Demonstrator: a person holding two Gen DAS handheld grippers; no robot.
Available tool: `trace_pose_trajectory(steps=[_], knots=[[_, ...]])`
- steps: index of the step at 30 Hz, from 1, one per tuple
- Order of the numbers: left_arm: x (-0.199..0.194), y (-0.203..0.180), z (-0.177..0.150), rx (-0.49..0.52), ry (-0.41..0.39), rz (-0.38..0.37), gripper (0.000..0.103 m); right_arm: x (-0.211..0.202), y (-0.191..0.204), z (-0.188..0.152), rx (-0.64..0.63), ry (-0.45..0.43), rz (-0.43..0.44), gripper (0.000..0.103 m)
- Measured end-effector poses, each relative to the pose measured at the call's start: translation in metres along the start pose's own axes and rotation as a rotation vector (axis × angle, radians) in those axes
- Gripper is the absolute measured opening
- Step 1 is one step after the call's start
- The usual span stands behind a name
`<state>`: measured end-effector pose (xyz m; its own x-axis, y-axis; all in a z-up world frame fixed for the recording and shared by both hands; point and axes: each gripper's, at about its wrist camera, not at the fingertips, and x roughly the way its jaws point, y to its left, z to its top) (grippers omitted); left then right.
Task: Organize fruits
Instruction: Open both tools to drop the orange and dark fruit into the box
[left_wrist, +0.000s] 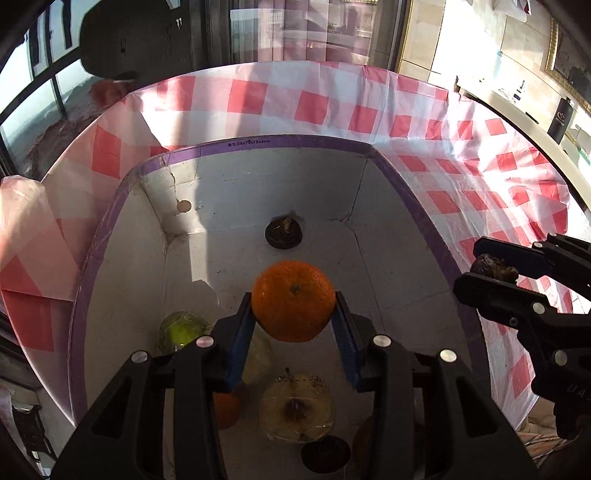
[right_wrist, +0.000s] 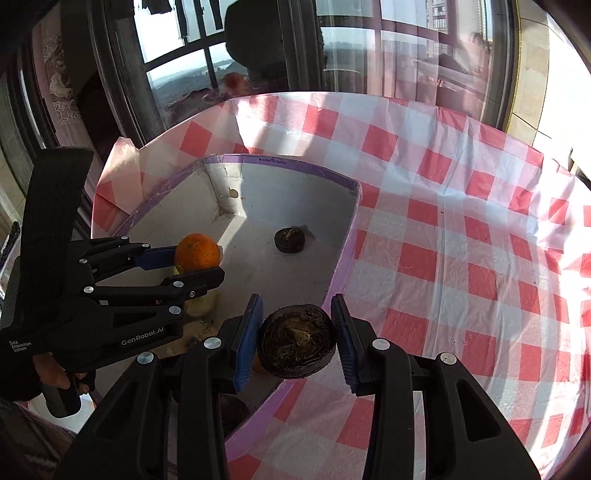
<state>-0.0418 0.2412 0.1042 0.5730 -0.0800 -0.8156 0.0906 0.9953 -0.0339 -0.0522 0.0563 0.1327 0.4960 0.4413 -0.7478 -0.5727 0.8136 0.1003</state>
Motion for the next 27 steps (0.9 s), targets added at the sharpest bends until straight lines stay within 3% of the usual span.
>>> trace_pose_trajectory(steps=[7,12,17,19,20,23,27], knots=[[0.001,0.037,-0.011,-0.071,0.073,0.087,0.042,0.025,0.053,0.003,-0.171,0.056,0.044,0.038],[0.003,0.049,-0.014,-0.048,0.101,0.171,0.042,0.043,0.068,-0.003,-0.21,0.121,0.064,0.038],[0.014,0.06,-0.025,-0.085,0.17,0.151,0.043,0.065,0.078,-0.01,-0.245,0.207,0.059,0.038],[0.013,0.061,-0.026,-0.093,0.16,0.142,0.048,0.069,0.081,-0.012,-0.246,0.229,0.056,0.039],[0.01,0.059,-0.025,-0.088,0.145,0.129,0.057,0.07,0.081,-0.013,-0.244,0.237,0.052,0.04],[0.003,0.052,-0.022,-0.059,0.101,0.132,0.098,0.067,0.077,-0.013,-0.224,0.226,0.036,0.06],[-0.01,0.056,-0.02,-0.104,0.038,0.107,0.1,0.063,0.071,-0.01,-0.182,0.215,0.045,0.076]])
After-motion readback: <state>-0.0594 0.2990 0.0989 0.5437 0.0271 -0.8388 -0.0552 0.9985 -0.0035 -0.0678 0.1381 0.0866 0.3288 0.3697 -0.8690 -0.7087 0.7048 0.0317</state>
